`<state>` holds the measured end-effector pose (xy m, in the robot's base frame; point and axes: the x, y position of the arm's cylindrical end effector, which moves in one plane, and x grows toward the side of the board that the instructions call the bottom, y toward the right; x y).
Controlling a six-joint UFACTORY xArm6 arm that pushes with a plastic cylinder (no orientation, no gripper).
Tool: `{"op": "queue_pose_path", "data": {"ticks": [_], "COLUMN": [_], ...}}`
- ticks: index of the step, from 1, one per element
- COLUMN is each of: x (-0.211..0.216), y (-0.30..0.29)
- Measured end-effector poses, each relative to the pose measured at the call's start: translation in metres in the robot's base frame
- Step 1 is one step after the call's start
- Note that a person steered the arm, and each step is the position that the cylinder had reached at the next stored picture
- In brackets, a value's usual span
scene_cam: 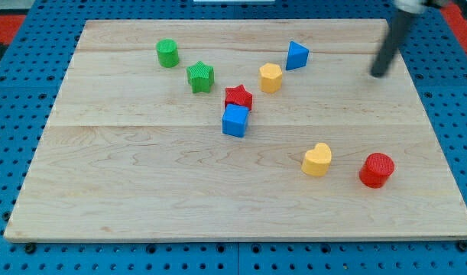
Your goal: Move the green star to the bottom of the red circle
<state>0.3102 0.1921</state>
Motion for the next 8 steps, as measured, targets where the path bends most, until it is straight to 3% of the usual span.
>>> {"op": "queue_pose_path", "data": {"ticks": [1, 2, 3, 4, 5, 6, 7, 8], "x": [-0.044, -0.089, -0.008, 0.060, 0.073, 0.118, 0.165, 0.078], "y": [-0.070, -0.059, -0.109, -0.108, -0.108, -0.109, -0.065, -0.091]}}
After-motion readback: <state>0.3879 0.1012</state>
